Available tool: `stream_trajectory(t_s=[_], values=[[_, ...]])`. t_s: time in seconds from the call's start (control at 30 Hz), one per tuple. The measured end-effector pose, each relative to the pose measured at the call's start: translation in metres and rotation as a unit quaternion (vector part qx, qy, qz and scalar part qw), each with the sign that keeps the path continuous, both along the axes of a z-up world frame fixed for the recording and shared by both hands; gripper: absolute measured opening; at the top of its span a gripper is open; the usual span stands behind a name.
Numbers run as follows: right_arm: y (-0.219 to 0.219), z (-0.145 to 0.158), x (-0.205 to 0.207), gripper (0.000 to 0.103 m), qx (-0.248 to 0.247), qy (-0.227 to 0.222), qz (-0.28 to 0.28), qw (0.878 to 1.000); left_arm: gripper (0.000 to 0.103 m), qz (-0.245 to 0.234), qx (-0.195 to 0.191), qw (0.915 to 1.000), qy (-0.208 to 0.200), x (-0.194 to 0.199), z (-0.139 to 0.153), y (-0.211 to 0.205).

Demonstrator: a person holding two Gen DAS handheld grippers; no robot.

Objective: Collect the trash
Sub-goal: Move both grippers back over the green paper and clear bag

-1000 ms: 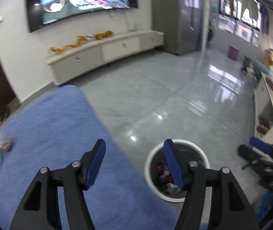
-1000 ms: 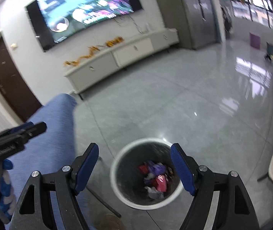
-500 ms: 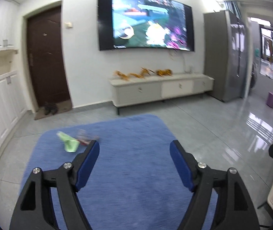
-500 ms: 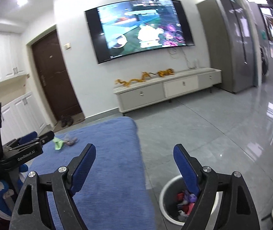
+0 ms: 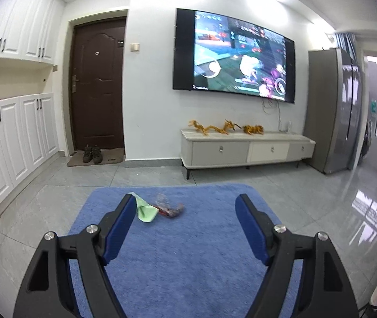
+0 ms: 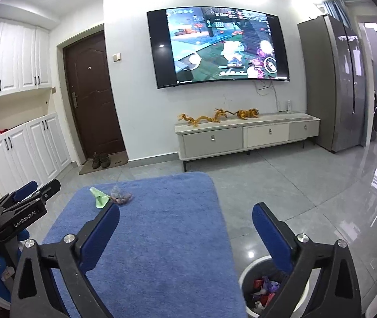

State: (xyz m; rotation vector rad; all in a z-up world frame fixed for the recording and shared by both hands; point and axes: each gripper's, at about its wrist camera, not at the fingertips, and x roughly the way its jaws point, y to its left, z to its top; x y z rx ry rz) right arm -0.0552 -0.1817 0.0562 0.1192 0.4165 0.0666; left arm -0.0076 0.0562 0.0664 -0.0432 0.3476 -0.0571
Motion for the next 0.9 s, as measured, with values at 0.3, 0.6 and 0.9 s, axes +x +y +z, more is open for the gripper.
stream_trajectory(t_s=[0.3,0.6,0.9], values=[[0.033,0.006,0.022,0.103,0.001,-0.017,0.02,1.0,0.076,0.031,-0.024,0.9992,-0.001,0.033,-0.01,0.048],[0.061,0.03,0.088,0.103,0.012,-0.039,0.092,0.995,0.076,0.091,-0.08,0.9915,0.047,0.093,-0.023,0.123],[0.104,-0.024,0.197,0.103,0.008,0.034,0.157,0.987,0.076,0.098,-0.129,0.9775,0.135,0.176,-0.083,0.157]])
